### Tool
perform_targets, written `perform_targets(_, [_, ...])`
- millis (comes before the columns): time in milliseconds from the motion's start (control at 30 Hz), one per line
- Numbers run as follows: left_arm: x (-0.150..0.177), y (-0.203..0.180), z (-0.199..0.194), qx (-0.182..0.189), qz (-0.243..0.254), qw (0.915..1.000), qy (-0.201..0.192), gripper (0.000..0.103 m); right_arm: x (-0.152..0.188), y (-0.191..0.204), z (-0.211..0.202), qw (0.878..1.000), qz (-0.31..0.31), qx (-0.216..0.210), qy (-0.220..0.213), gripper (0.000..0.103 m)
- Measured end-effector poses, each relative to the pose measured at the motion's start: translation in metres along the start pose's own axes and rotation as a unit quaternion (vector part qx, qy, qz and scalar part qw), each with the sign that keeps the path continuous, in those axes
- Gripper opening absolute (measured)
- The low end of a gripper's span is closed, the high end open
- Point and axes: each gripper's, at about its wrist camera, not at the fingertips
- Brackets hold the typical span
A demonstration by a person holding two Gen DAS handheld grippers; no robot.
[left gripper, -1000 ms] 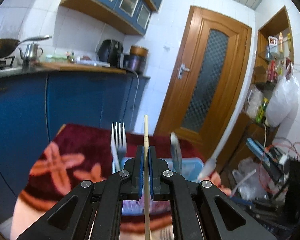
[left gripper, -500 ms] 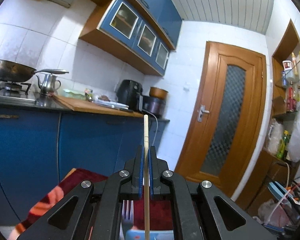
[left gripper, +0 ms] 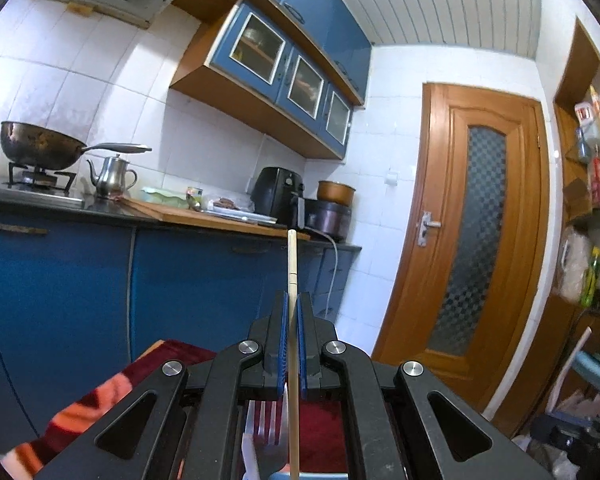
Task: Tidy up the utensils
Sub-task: 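Carry the chopstick and white-handled fork over the blue holder and open both grippers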
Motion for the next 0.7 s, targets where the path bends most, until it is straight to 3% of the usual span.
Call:
perform_targets(300, [0.018,-0.008,-0.001,0.009,0.029,0.9990,0.031,0.004,0.012,-0.006,0.018,1.000,-0.005,0.008,0.029,0.012])
perform_targets(367, [0.020,-0.009,-0.004,0.010,0.035,0.9986,0.039,0.004,0.012,-0.006,0.017,1.000,-0.003,0.008,0.028,0.016])
perform_targets(433, [0.021,-0.009,-0.007,0.014,0.037,0.9982,0.046,0.010,0.013,-0.006,0.015,1.000,0.000,0.006,0.027,0.029])
perform_targets(467, [0.022,-0.008,-0.008,0.015,0.037,0.9979,0.051,0.018,0.014,-0.007,0.013,1.000,0.003,0.004,0.027,0.032])
perform_targets(500, [0.023,-0.008,-0.010,0.016,0.036,0.9977,0.055,0.032,0.014,-0.006,0.013,1.000,0.004,0.002,0.027,0.032])
perform_targets(567, [0.023,-0.007,-0.013,0.019,0.033,0.9974,0.061,0.043,0.015,-0.006,0.010,1.000,0.005,0.003,0.026,0.032])
perform_targets(700, [0.022,-0.009,-0.023,0.028,0.046,0.9962,0.068,0.043,0.015,-0.004,0.003,1.000,0.007,0.001,0.024,0.032])
Point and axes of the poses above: each gripper's, at about its wrist camera, not at the fingertips, and z roughly the way its jaws point, y to its left, x to its underside, and after that the axes turned 12 degrees about z, right-handed
